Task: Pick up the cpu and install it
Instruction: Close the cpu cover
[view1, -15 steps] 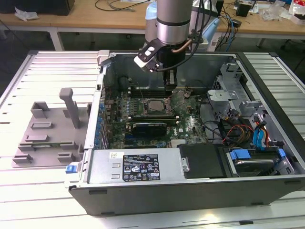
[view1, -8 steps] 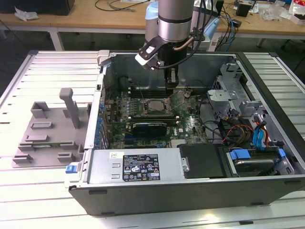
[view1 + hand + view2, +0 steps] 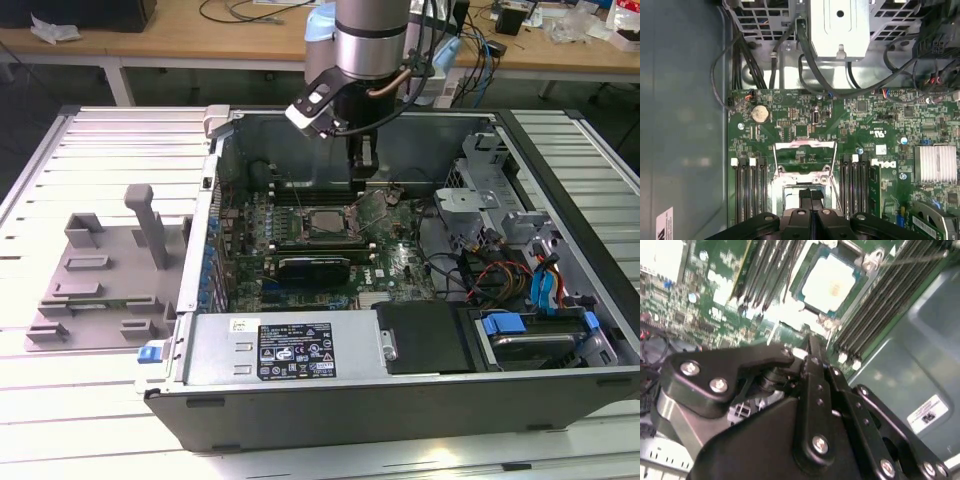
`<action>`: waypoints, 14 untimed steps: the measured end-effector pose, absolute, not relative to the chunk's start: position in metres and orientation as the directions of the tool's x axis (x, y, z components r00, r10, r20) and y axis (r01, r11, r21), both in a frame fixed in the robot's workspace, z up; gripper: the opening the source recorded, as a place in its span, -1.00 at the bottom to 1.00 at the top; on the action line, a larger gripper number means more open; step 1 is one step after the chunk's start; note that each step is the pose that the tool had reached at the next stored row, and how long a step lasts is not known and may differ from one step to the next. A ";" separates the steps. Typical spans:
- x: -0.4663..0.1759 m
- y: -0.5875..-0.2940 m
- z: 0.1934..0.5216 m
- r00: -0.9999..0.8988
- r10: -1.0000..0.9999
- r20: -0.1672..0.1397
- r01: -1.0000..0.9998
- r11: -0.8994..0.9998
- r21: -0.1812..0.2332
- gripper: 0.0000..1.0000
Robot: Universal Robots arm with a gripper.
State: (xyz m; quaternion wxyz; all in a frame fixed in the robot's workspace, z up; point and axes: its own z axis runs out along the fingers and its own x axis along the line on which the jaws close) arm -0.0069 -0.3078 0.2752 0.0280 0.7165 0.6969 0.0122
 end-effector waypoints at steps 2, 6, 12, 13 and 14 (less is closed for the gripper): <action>0.000 -0.308 0.275 0.028 0.999 -0.021 0.998 -0.027 0.057 -0.79; 0.024 -0.308 0.275 0.028 0.999 -0.022 0.998 -0.027 0.055 -0.79; 0.045 -0.308 0.272 0.028 0.999 -0.022 0.998 -0.027 0.050 -0.79; 0.050 -0.308 0.270 0.028 0.999 -0.022 0.998 -0.027 0.049 -0.79; 0.054 -0.308 0.267 0.028 0.999 -0.022 0.999 -0.027 0.047 -0.79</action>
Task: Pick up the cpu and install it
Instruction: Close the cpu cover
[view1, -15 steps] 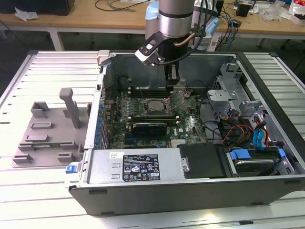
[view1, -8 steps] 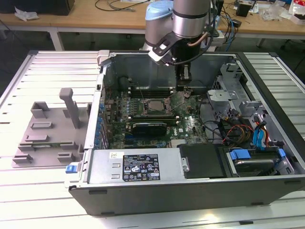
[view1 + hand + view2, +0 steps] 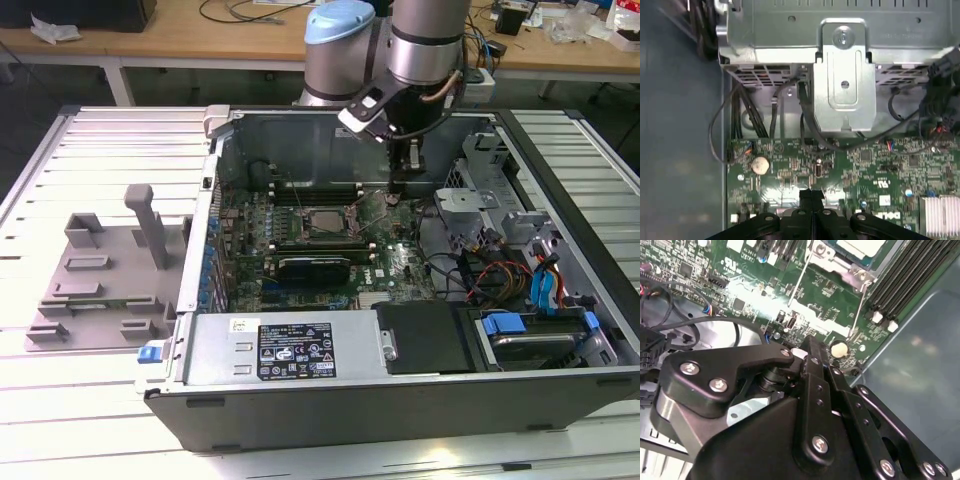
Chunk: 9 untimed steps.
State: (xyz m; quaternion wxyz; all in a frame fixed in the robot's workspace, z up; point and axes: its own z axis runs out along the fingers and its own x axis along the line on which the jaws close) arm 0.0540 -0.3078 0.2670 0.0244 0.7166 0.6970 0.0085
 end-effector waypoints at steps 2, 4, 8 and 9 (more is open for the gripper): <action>0.060 -0.308 0.261 0.028 0.999 -0.022 0.999 -0.027 0.041 -0.79; 0.062 -0.308 0.257 0.028 0.999 -0.022 0.999 -0.027 0.036 -0.79; 0.065 -0.308 0.249 0.027 0.999 -0.023 0.999 -0.027 0.021 -0.79; 0.065 -0.308 0.247 0.027 0.999 -0.023 0.999 -0.027 0.018 -0.79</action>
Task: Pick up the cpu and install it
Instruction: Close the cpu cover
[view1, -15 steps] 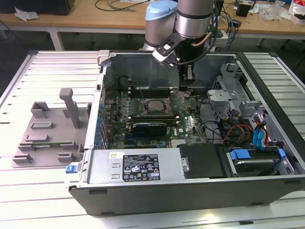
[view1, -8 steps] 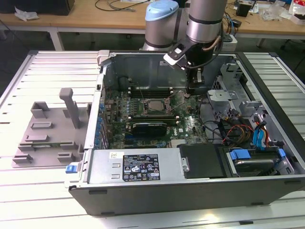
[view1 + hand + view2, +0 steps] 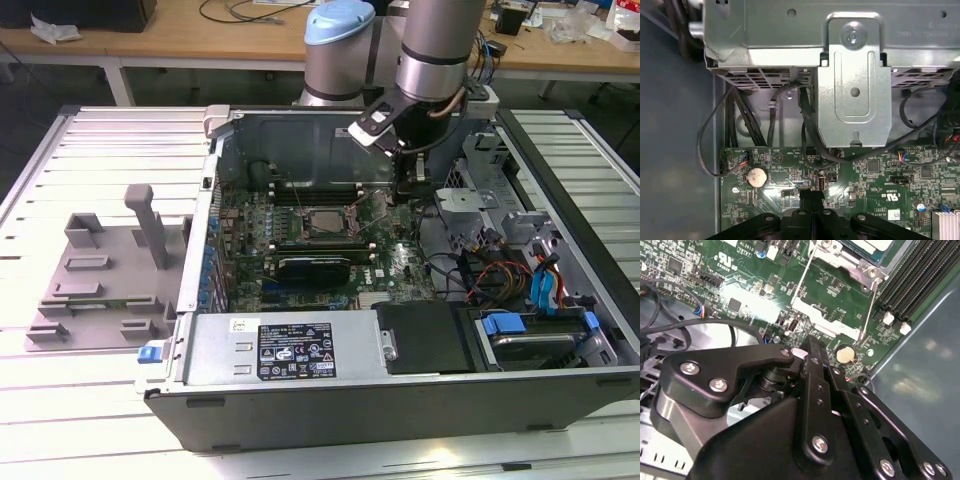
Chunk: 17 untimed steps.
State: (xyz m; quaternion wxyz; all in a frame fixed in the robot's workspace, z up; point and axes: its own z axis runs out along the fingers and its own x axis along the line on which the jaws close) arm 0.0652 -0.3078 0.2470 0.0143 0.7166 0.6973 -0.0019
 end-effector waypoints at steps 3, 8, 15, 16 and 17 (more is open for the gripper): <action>0.065 -0.308 0.246 0.027 0.999 -0.019 0.999 -0.027 0.017 -0.79; 0.060 -0.308 0.245 0.027 1.000 -0.007 0.999 -0.027 0.017 -0.79; 0.033 -0.308 0.245 0.027 1.000 -0.007 0.999 -0.027 0.017 -0.79; 0.029 -0.308 0.245 0.028 1.000 -0.006 0.999 -0.027 0.017 -0.79; 0.026 -0.308 0.245 0.027 1.000 -0.006 0.999 -0.027 0.017 -0.79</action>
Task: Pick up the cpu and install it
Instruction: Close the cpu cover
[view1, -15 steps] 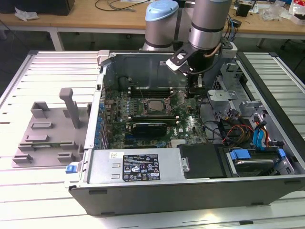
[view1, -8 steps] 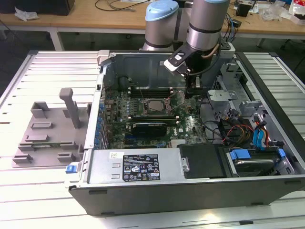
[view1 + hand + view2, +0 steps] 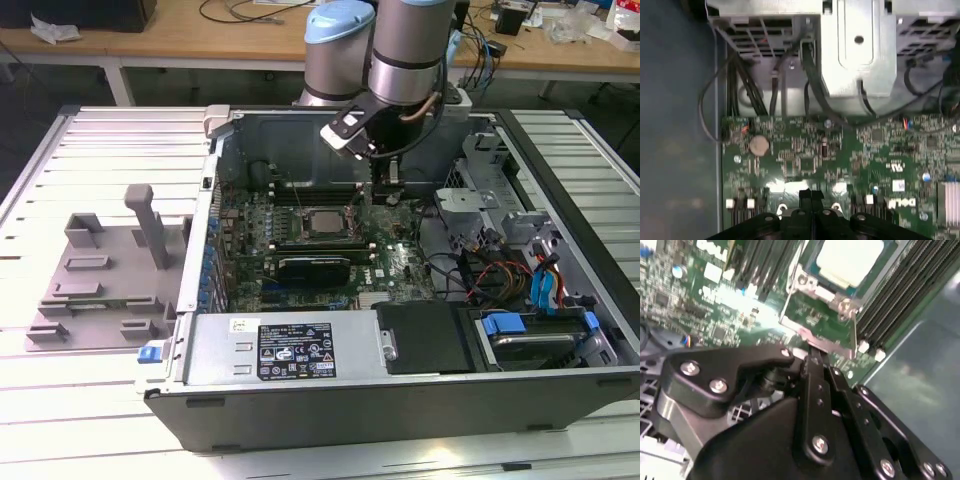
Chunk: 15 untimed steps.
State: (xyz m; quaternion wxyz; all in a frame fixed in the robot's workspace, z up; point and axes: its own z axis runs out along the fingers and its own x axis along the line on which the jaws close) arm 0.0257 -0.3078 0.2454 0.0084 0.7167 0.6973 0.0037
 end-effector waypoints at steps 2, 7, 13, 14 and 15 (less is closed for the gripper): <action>0.017 -0.308 0.245 0.028 1.000 -0.006 0.999 -0.027 0.017 -0.79; -0.011 -0.308 0.245 0.027 1.000 -0.004 0.999 -0.027 0.018 -0.79; -0.011 -0.308 0.244 -0.099 0.995 -0.004 0.995 0.099 0.018 -0.79; -0.011 -0.308 0.243 -0.145 0.989 -0.004 0.989 0.145 0.018 -0.79; -0.011 -0.308 0.242 -0.200 0.980 -0.004 0.980 0.200 0.018 -0.79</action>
